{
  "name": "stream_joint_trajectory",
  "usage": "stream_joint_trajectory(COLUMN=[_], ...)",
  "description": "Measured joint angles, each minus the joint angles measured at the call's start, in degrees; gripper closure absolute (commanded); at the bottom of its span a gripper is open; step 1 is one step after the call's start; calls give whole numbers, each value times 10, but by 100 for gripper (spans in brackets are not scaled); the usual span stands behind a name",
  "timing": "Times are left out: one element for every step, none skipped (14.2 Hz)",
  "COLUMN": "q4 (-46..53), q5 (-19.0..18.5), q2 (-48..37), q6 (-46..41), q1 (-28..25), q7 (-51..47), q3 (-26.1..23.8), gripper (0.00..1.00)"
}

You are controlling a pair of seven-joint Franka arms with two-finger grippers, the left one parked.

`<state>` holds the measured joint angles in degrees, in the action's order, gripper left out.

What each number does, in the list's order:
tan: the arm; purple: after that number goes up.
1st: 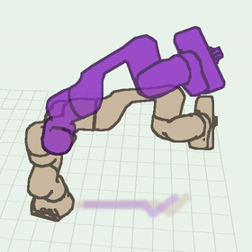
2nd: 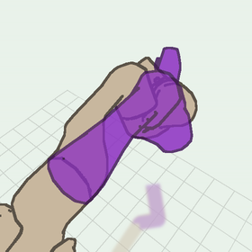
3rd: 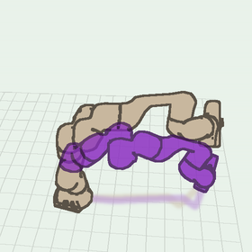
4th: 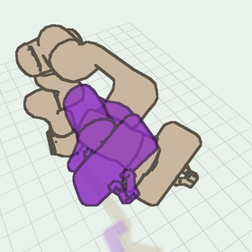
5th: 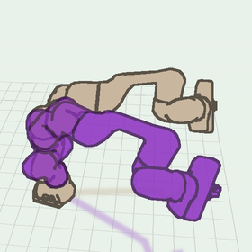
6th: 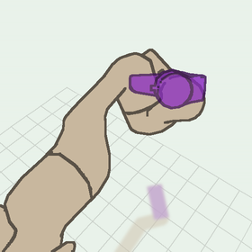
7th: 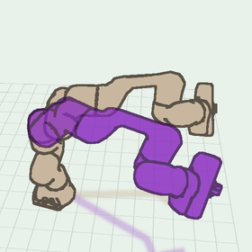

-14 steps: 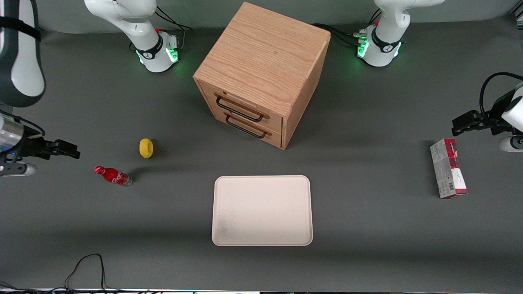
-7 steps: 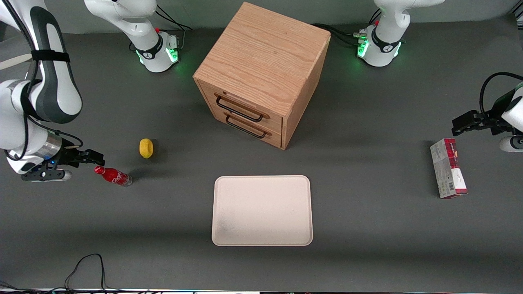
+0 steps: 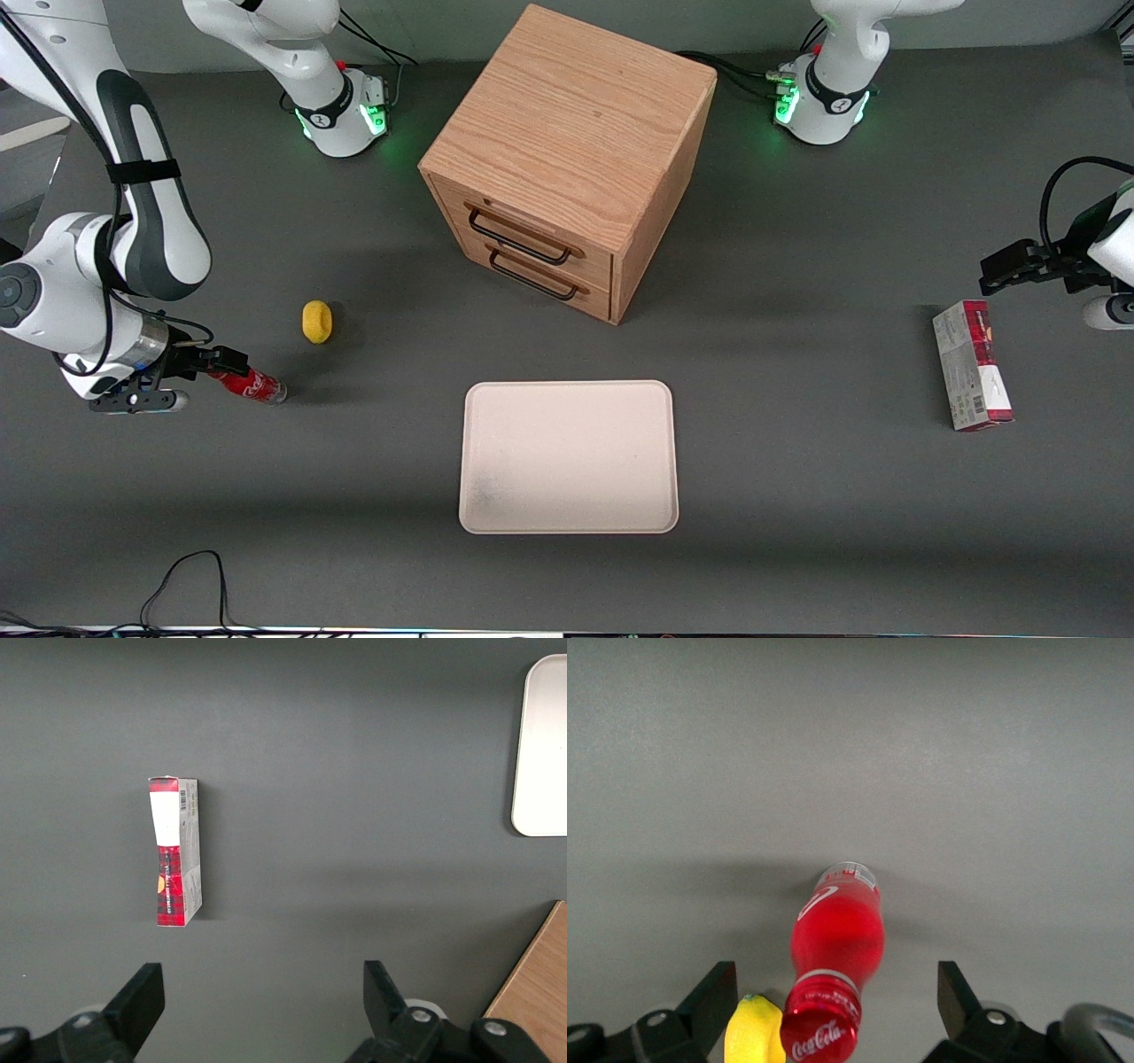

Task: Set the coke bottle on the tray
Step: 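Move the open right gripper down over the red Coca-Cola bottle, then close the right gripper on the bottle's cap end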

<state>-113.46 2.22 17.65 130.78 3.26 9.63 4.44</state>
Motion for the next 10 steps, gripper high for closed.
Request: stream_joint_trajectory(q4=[1, 3, 4, 4, 4, 4, 4, 4, 4, 4], q5=[0, 0, 0, 0, 0, 0, 0, 0, 0, 0], q2=[0, -1, -3, -5, -7, -9, -10, -10, -10, -10], q6=[0, -2, -3, -4, -5, -7, -8, -9, -11, -12], q1=[0, 0, 0, 0, 0, 0, 0, 0, 0, 0], q7=[0, 0, 0, 0, 1, 2, 4, 7, 10, 12], q3=[-1, -1, -1, -1, -1, -1, -1, -1, -1, -1], gripper=[0, 0, 0, 5, 18, 34, 47, 57, 67, 77])
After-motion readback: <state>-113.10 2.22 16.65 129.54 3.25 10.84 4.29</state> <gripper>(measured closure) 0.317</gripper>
